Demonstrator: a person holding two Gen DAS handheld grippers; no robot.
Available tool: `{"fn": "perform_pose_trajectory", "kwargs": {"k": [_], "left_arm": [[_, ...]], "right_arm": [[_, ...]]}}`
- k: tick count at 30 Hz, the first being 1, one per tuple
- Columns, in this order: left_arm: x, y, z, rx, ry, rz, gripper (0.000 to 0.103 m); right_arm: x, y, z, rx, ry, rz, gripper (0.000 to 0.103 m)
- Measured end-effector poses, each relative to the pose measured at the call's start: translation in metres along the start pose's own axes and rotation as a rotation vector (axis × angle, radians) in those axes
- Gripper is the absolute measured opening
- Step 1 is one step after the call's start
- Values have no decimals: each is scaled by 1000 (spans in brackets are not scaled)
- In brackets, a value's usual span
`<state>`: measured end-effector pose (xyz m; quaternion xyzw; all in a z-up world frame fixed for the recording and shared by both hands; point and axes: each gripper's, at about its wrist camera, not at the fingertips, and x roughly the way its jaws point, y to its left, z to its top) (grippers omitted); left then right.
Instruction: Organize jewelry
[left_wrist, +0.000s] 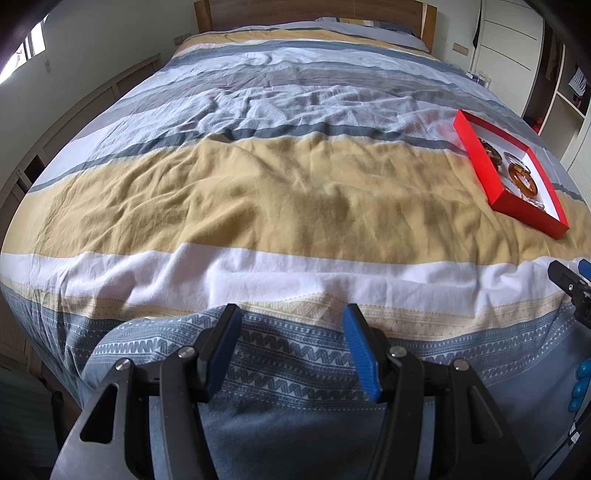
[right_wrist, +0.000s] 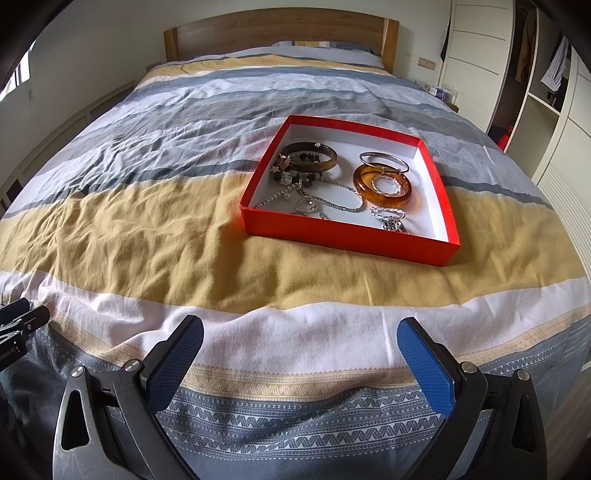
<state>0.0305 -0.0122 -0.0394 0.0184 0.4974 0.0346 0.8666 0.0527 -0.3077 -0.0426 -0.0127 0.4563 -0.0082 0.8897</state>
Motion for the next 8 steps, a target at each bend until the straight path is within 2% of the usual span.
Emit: {"fn": "perform_pose_trajectory", "kwargs": {"k": [8], "left_arm": [[0,1,0,-1,-1,0,55]], "right_arm": [[0,0,0,-1,1,-1,103]]}}
